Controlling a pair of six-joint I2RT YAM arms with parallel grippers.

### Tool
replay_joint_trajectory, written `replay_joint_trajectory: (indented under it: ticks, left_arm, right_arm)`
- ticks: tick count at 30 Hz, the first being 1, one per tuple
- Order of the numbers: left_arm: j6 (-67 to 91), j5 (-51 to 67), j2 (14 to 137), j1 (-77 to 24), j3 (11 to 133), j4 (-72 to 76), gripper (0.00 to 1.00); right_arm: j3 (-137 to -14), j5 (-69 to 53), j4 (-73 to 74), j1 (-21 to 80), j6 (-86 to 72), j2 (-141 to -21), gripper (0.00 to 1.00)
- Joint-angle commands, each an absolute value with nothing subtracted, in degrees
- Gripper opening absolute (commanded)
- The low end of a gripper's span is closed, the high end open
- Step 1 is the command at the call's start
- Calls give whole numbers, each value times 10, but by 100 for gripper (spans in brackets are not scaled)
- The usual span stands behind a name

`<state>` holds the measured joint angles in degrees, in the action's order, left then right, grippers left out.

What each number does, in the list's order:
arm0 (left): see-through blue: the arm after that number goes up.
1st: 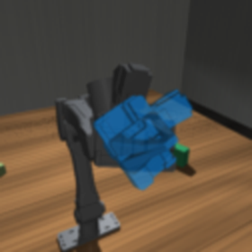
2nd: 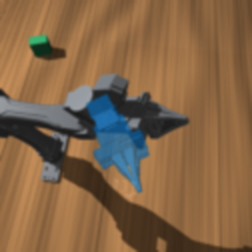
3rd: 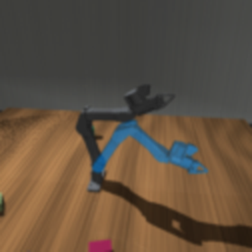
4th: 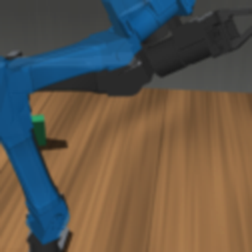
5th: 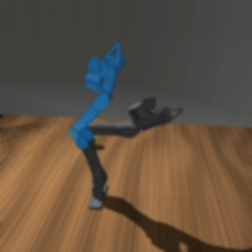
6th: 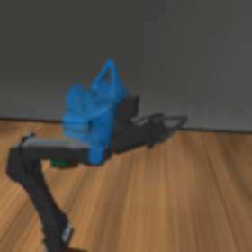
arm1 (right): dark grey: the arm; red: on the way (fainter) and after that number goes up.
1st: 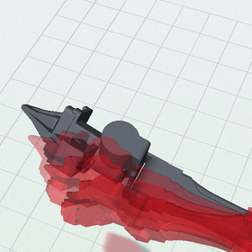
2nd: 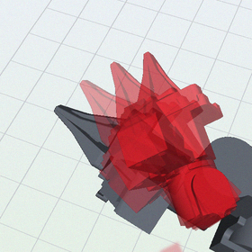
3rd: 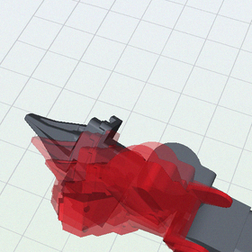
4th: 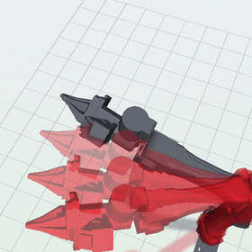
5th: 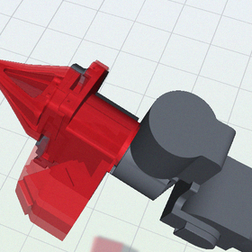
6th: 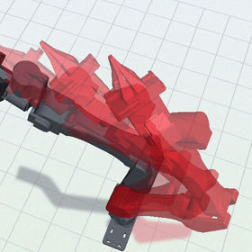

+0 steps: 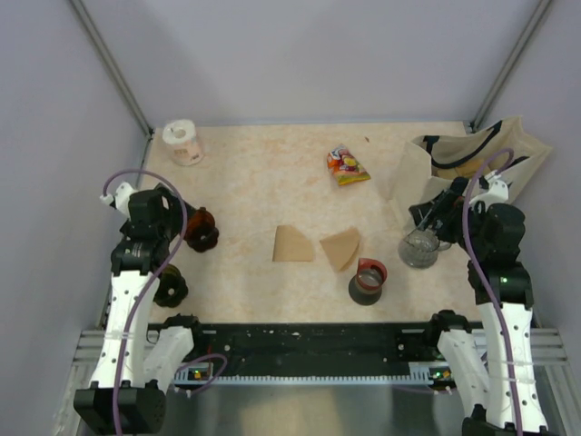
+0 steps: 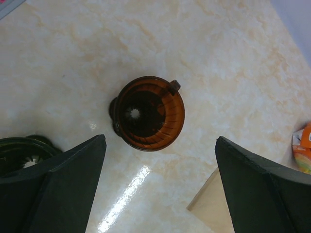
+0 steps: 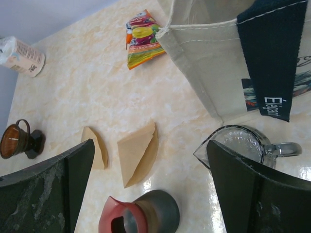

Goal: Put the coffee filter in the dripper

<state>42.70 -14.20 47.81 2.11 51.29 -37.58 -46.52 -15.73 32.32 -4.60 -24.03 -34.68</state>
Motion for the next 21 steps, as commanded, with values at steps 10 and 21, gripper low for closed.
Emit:
replay_joint_trajectory:
  ticks: [10,21]
  left_arm:
    - [445,-200,461,24,529,-424,99]
    - [452,-191,504,23,512,-407,99]
  right_arm:
    - [-475,-320,294,-41,-204,-373,99]
    - [-445,-306,285,-41,-196,-357,99]
